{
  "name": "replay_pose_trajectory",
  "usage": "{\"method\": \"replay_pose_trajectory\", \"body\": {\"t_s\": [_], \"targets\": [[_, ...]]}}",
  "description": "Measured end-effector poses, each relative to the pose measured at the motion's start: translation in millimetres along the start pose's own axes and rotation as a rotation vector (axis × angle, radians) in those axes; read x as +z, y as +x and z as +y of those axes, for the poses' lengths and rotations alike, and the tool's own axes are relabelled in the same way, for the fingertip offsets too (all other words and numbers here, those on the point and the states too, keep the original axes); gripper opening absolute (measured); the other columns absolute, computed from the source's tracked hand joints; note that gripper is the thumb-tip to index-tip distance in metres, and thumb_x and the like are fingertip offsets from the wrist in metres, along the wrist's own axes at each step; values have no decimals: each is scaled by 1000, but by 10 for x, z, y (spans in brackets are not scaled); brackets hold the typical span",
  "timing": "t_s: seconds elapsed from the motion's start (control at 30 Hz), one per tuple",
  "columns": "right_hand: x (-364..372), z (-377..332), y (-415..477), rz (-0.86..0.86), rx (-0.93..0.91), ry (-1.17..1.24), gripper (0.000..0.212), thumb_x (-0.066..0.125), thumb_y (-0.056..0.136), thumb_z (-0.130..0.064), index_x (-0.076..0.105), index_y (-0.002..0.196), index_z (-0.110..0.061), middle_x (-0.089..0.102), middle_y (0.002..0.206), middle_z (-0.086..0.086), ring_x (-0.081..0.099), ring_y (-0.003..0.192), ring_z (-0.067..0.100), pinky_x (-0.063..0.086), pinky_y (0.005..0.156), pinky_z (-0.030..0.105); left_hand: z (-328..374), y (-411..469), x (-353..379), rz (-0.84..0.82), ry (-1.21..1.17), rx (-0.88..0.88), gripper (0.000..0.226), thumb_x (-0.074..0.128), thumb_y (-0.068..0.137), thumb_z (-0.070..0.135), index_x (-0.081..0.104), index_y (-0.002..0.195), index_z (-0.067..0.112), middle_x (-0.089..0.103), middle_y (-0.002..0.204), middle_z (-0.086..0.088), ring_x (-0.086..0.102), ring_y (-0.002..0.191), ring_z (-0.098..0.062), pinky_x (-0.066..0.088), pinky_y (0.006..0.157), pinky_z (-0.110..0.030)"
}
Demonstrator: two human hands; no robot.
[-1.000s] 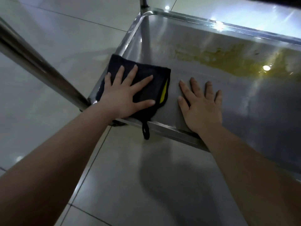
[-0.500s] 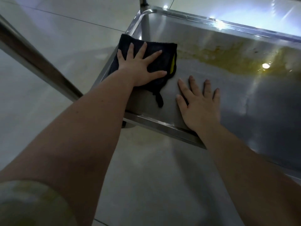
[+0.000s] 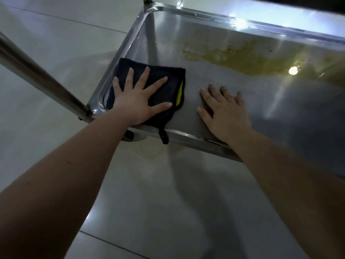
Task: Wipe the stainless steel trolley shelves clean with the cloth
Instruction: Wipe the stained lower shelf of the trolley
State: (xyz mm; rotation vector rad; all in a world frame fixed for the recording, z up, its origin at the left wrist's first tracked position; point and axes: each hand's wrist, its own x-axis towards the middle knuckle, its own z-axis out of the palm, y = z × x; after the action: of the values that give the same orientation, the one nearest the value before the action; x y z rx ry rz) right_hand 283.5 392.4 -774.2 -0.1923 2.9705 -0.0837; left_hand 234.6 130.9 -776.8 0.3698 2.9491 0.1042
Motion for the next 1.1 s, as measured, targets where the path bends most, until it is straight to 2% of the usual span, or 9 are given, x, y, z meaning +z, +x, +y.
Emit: {"method": "replay_pose_trajectory", "body": {"t_s": [0.07,0.17,0.33,0.47,0.6,0.67,0.77,0.97,1.1], "targets": [[-38,466,-335,-23,5,-21,66,8,93,-65,4,155,-41,4,165,-7,5,150,27,5,119,50,5,6,-5,0,7,-3,82,4,65,98,-11,140,67,-13,164,8,-16,149,-32,-12,114,-64],[-88,1079,-818,-94,23,21,62,4,95,-67,-3,152,-44,0,165,-6,0,151,26,-1,120,42,19,1,-1,-5,-1,-16,79,4,64,99,-14,135,72,-12,164,10,-15,149,-31,-12,114,-63],[-42,1209,-853,-74,22,-13,70,1,88,-63,2,154,-40,-2,165,-5,-2,151,27,-3,120,40,260,90,-35,-50,2,-84,77,1,60,101,-19,129,75,-13,164,10,-15,148,-33,-10,112,-66],[6,1271,-849,-56,11,18,65,10,93,-62,3,154,-42,-1,165,-7,-3,151,25,-5,120,38,895,476,-18,-61,15,-88,90,0,58,101,-10,141,66,-13,164,7,-13,148,-38,-7,110,-70],[-5,1344,-860,-49,9,46,65,10,92,-64,1,154,-44,-2,164,-10,-5,151,21,-6,120,36,1912,763,49,-60,39,63,84,9,68,95,-5,144,62,-13,164,5,-16,147,-40,-11,105,-73],[-10,1392,-868,-50,4,61,66,9,91,-65,2,154,-44,-2,164,-11,-5,151,20,-8,119,35,2132,786,105,-57,34,105,82,10,69,95,-5,143,63,-13,164,6,-17,147,-39,-13,105,-72],[-16,1420,-869,-54,-8,77,68,8,89,-67,1,153,-45,-3,164,-12,-6,151,19,-8,119,34,1875,811,66,-65,28,109,84,13,64,98,-4,141,67,-11,164,8,-13,149,-35,-8,108,-69],[41,1369,-835,-34,-1,34,67,5,90,-65,-2,153,-44,-5,164,-10,-7,151,22,-8,120,37,579,555,-163,-97,-1,-160,91,9,59,101,-3,142,65,-9,164,9,-10,149,-34,-4,113,-67],[104,1323,-837,-19,4,-5,69,-2,88,-65,-5,153,-42,-6,164,-7,-7,151,24,-7,120,40,817,575,-91,-71,27,-178,82,14,73,93,-3,146,61,-11,165,5,-10,149,-38,-5,113,-68]]}}
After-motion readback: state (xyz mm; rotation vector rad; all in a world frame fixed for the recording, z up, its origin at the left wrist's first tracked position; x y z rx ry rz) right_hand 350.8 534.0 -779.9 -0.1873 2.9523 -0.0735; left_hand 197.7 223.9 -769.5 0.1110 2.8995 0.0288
